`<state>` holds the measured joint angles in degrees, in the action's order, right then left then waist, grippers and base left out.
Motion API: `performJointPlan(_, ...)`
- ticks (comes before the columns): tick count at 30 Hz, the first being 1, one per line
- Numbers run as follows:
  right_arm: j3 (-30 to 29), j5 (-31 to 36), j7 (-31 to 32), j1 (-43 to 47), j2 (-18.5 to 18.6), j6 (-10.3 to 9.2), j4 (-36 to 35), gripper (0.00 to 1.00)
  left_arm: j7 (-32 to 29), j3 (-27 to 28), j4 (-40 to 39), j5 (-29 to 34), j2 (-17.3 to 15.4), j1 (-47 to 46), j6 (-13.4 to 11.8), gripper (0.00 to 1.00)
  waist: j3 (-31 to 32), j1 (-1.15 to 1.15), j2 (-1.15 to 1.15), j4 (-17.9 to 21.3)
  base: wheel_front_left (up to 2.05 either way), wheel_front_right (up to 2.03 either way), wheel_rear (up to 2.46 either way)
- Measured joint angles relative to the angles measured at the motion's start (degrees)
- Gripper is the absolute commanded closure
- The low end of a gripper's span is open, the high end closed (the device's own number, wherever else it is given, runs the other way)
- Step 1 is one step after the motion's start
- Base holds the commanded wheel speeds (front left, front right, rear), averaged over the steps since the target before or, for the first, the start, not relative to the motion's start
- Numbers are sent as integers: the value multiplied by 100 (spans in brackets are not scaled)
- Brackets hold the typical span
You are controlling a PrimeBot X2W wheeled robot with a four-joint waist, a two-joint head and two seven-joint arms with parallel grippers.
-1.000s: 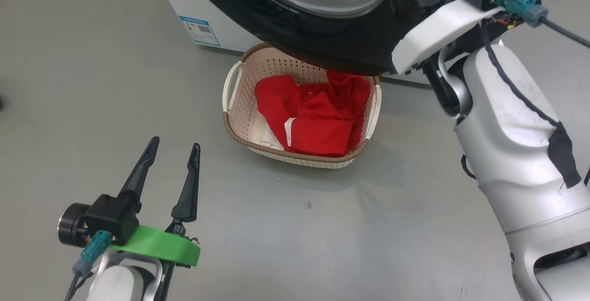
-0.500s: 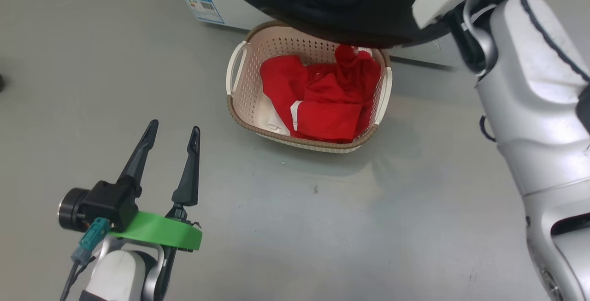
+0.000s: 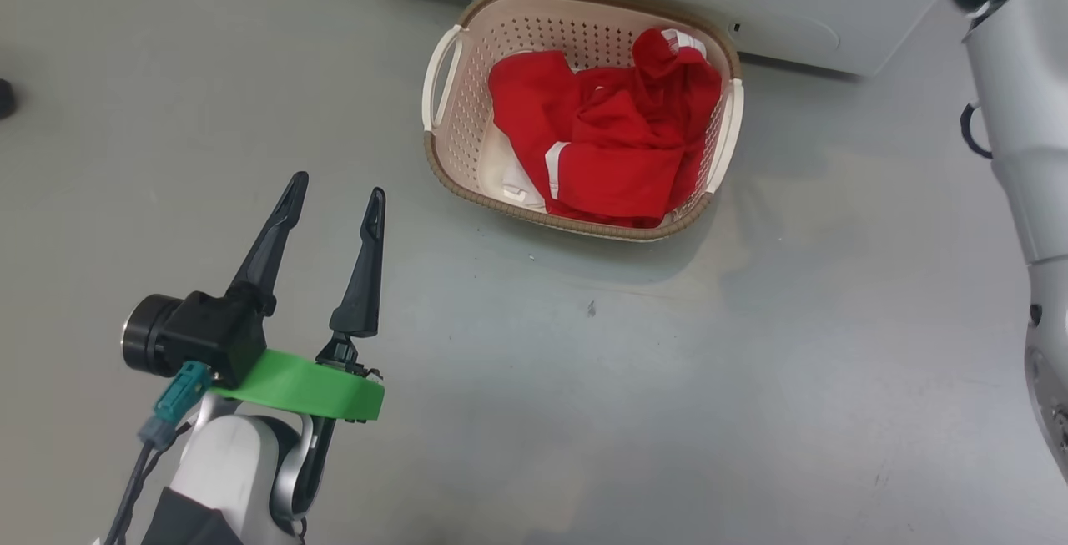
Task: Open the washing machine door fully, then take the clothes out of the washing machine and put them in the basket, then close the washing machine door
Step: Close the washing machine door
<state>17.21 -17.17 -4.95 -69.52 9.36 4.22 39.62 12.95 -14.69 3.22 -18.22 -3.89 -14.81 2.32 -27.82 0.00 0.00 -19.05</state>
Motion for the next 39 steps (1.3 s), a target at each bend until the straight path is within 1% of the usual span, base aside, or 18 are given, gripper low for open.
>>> performJointPlan(1,-8,1,34,-66,11,-27,36,100,1,1,19,-23,12,-11,0,0,-31,0,0,-14,0,0,0)
performJointPlan(7,-12,53,5,-272,48,-41,211,100,34,-19,171,-42,87,-116,2,0,-159,0,0,-96,0,0,0)
performJointPlan(18,-12,42,-238,-303,-20,-25,508,100,82,-19,386,-40,101,-230,7,0,-125,0,0,-117,0,0,0)
performJointPlan(20,-11,-31,-333,-291,-60,-11,543,100,83,-16,416,-38,101,-231,7,0,-84,0,0,-108,0,0,0)
performJointPlan(21,-21,-51,-360,-279,-86,27,558,100,83,-16,438,-37,101,-233,7,0,-62,0,0,-101,0,0,0)
performJointPlan(23,-97,-243,-430,-222,-182,58,609,100,112,-14,500,-32,102,-242,7,0,-12,0,0,-87,0,0,0)
performJointPlan(30,11,-308,-651,202,-232,167,726,100,125,34,627,-13,98,-244,-1,0,204,0,0,4,0,0,0)
performJointPlan(33,75,-309,-717,398,-236,177,746,100,125,68,687,19,78,-244,-2,0,301,0,0,64,0,0,0)
performJointPlan(35,107,-325,-782,559,-254,179,750,64,126,100,721,19,65,-238,-11,0,369,0,0,110,0,0,0)
performJointPlan(37,133,-346,-809,734,-268,221,755,20,126,132,738,19,37,-226,-21,0,439,0,0,162,0,0,0)
performJointPlan(38,143,-356,-838,829,-282,221,757,1,126,145,748,19,21,-217,-29,0,474,0,0,192,0,0,0)
performJointPlan(39,149,-358,-851,925,-299,221,758,0,126,157,760,20,2,-210,-35,0,509,0,0,223,0,0,0)
